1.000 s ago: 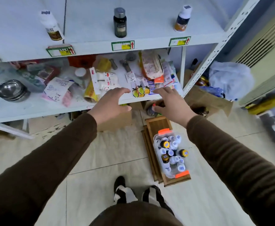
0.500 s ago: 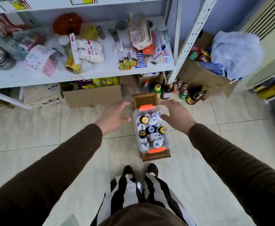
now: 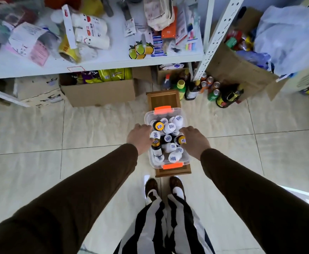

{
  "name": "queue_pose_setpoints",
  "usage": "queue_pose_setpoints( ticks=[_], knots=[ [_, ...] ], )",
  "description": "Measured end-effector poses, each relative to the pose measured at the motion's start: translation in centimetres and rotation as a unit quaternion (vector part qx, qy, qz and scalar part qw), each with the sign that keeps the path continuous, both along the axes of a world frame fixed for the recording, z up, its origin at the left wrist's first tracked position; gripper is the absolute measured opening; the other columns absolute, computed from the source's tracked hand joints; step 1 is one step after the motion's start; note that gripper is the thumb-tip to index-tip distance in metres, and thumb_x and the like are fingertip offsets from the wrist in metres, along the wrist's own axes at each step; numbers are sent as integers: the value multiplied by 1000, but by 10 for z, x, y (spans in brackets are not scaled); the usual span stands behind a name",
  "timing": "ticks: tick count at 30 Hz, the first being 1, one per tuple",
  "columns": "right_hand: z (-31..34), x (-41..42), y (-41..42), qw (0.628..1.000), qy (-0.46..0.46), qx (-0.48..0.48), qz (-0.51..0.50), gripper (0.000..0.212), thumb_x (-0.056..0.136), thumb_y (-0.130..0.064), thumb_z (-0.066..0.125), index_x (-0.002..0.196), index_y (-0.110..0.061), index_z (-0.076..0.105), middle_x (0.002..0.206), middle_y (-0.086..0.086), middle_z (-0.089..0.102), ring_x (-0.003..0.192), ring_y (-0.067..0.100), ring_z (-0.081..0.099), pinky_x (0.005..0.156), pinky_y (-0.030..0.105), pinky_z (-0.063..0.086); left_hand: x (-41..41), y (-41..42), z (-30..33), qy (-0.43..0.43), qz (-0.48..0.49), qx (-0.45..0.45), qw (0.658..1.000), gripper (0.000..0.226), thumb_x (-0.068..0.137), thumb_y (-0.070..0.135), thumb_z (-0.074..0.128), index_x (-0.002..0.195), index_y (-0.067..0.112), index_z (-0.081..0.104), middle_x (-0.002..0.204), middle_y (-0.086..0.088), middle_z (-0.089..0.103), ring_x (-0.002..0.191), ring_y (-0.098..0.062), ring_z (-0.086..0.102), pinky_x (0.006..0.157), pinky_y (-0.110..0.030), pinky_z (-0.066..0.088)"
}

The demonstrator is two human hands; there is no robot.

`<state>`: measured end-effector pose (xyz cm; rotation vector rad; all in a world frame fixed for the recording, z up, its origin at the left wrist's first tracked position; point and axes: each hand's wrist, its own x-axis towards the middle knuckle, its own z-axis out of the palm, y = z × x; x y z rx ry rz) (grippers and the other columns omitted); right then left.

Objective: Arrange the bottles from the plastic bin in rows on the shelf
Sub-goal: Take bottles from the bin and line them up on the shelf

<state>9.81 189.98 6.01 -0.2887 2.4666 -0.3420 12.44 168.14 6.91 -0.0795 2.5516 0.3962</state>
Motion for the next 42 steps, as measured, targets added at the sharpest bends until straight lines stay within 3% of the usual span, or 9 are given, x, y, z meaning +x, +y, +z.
queue_pose_setpoints(
  ticks=[8,12,18,22,27,29,32,37,42],
  knots=[
    [-78,-5,18,982,80,71,158,60,85,-16,54,142,-24,39,132,3,53,116,25,54,103,36,36,-18,33,-86,-24,-19,-157,987,39,93,44,50,122,19,58,119,-2,65,119,-26,46,87,-38,42],
    [-102,-4,24,974,115,73,183,55,82,-19,62,135,-26,46,128,-2,57,121,23,50,106,38,31,-24,48,-108,-21,7,-211,977,43,94,56,43,110,22,63,108,-1,68,118,-23,48,86,-39,38],
    [-122,-10,27,961,143,49,232,49,82,-9,62,128,-21,50,114,-1,61,113,26,47,99,36,37,-31,63,-125,-31,26,-260,965,28,90,44,55,111,27,59,106,2,69,120,-25,45,89,-39,35],
    [-120,-16,25,970,108,24,215,49,88,-14,61,134,-23,47,114,-1,63,115,25,45,96,36,39,-29,65,-125,-16,47,-258,965,33,88,38,58,119,27,54,107,-1,69,122,-27,44,93,-40,34],
    [-83,-30,35,993,-39,-98,53,46,89,-27,65,130,-23,43,108,7,61,106,25,55,90,39,49,-10,55,-104,34,81,-135,987,39,89,31,61,126,22,52,104,-7,66,107,-28,54,86,-40,41],
    [-61,-39,40,987,-69,-145,19,46,88,-28,68,124,-22,41,108,6,61,97,25,61,85,37,50,-3,46,-79,43,157,0,987,33,90,28,64,118,16,51,98,-6,63,95,-27,57,77,-37,46],
    [-17,-55,39,977,-75,-201,13,47,86,-28,72,123,-22,42,110,-4,59,98,19,59,84,29,44,-1,26,-30,43,246,175,952,31,87,20,71,108,17,49,92,3,59,79,-12,57,60,-23,39],
    [90,-83,22,956,-53,-287,22,39,86,-29,71,119,-22,53,114,-2,62,101,17,60,75,17,41,-12,-6,77,110,293,266,912,21,87,17,71,102,15,58,93,2,67,82,-12,59,69,-27,41],
    [210,-97,4,925,-48,-377,29,36,91,-22,68,126,-23,58,117,-1,62,106,17,60,92,27,45,-17,-31,200,153,280,342,884,27,86,29,74,110,22,62,97,4,68,89,-12,61,80,-35,52]
  ],
)
